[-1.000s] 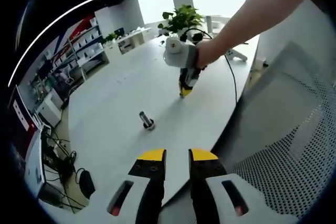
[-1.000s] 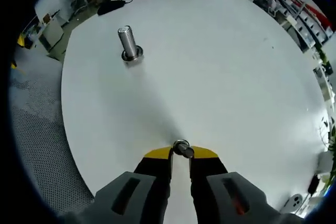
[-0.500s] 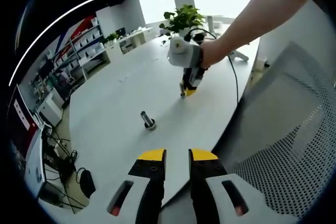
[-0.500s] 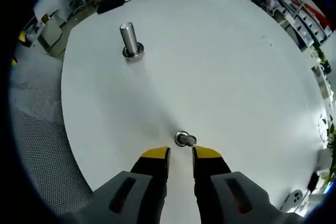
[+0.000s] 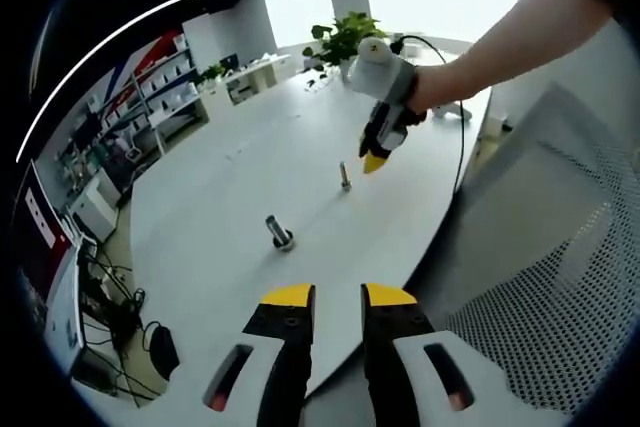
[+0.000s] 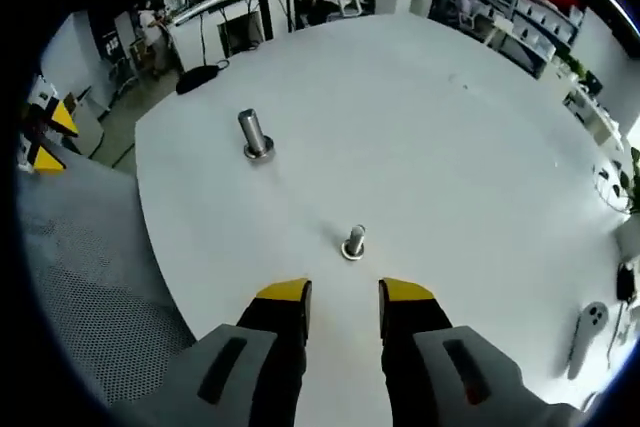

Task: Place the washer onto the threaded stud by aligning its center hole with the stud, sliding it down to the base, and recovering from edge contact or off-axis alignment until the washer reaches the visible bottom stop.

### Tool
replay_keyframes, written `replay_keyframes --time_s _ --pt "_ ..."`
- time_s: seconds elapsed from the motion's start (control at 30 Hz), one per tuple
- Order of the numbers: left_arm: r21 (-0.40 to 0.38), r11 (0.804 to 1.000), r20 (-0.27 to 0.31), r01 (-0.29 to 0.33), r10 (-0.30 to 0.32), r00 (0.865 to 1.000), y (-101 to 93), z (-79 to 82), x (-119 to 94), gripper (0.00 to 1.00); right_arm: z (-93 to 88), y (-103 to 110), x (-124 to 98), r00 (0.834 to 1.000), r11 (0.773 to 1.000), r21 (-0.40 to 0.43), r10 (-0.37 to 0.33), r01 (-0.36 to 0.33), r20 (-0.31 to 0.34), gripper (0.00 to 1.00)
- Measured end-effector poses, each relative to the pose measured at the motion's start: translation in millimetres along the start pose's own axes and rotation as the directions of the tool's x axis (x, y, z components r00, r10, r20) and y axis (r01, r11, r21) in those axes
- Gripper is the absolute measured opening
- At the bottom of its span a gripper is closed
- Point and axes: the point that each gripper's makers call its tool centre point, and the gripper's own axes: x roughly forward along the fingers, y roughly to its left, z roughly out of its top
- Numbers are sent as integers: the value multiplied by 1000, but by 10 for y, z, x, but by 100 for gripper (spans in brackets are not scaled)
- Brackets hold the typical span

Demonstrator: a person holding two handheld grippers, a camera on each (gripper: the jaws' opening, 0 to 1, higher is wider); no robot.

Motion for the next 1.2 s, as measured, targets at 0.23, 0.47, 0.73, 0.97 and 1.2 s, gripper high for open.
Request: replay_keyframes --time_s 0.23,0.47,0.73,0.97,1.2 --pt "-51 999 -24 4 -5 1000 29 -65 6 19 156 68 -589 984 997 76 -24 11 174 31" --pt "-140 990 58 27 -19 998 77 61 -50 19 132 320 -952 963 996 83 -16 -7 269 32" --pt "-236 971 186 33 12 982 202 251 -187 20 139 520 -1354 939 998 66 -35 14 342 34" --pt "-295 956 207 0 64 976 322 272 -237 23 79 480 -1523 910 988 149 -92 34 405 37" --pt "-357 934 295 -1 113 949 471 386 -365 24 40 485 -1503 897 985 162 -125 61 424 37"
